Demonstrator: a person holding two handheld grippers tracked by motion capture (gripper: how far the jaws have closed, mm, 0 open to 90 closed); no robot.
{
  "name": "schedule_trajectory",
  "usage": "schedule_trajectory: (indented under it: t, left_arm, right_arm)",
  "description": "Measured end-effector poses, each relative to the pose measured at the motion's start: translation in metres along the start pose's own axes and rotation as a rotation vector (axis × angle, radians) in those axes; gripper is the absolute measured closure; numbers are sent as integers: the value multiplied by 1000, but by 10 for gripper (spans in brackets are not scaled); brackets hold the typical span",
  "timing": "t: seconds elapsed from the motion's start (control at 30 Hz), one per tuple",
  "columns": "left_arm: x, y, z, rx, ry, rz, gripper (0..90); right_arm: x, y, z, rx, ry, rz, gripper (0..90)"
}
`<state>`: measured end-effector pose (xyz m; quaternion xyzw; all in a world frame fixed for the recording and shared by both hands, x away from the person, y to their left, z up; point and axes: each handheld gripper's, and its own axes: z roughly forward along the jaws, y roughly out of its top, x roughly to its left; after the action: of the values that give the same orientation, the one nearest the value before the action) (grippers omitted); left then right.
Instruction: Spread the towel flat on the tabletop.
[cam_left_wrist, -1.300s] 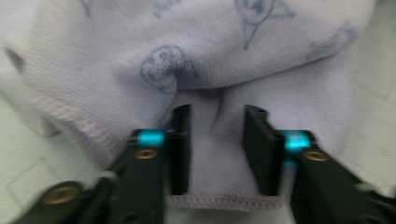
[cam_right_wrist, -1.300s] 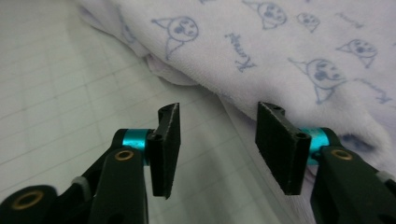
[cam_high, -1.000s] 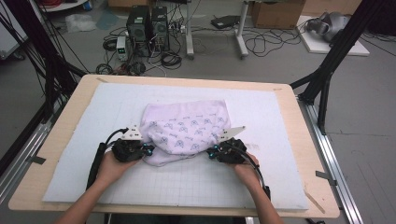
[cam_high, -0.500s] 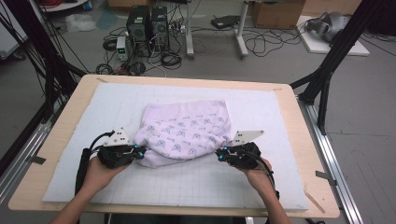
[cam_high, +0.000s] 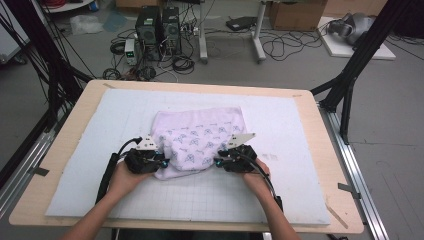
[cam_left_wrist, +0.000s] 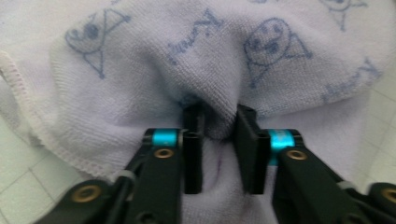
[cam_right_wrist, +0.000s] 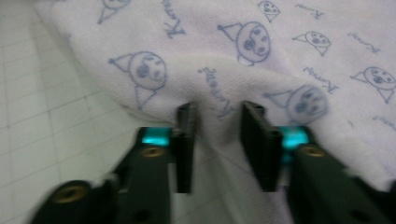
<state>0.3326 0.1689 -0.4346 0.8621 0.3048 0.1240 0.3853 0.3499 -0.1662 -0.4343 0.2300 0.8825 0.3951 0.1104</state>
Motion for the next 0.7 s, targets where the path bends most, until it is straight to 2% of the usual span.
schedule_trajectory:
  t: [0.07,0.13,0.17,0.2,0.23,0.27,0.3,0.33,0.47,0.53,0.57,0.63,0.7]
  left_arm:
    - [1,0,-5,3,-17,0,804]
    - [-2,0,-13,-13,-26,11,821]
    - [-5,1,-23,-27,-33,19,825]
    - [-5,1,-23,-27,-33,19,826]
    - [-10,2,-33,-45,-40,31,828]
    - [-10,2,-33,-45,-40,31,829]
    - [-16,3,-45,-67,-51,47,831]
    - [-16,3,-45,-67,-51,47,833]
    - [-32,6,-70,-108,-81,84,852]
    - [-36,10,-82,-138,-79,95,853]
    - [-35,12,-86,-149,-66,98,853]
    - [-30,18,-88,-156,-46,98,854]
    - [-21,22,-81,-150,-18,79,855]
  right_arm:
    - [-3,-1,0,-1,13,2,844]
    - [-6,-2,-6,-21,47,23,858]
    - [-5,-2,-16,-24,59,19,863]
    - [-5,-2,-16,-24,59,19,863]
    - [-2,-2,-27,-30,63,11,866]
    - [-2,-2,-27,-30,63,11,866]
    - [5,-1,-42,-45,71,-3,869]
    - [5,-1,-42,-45,71,-3,869]
    - [20,5,-77,-71,90,-35,873]
    - [27,12,-94,-96,81,-59,880]
    - [28,20,-103,-111,59,-84,897]
    - [26,24,-105,-114,46,-89,896]
    - [17,32,-104,-108,19,-82,896]
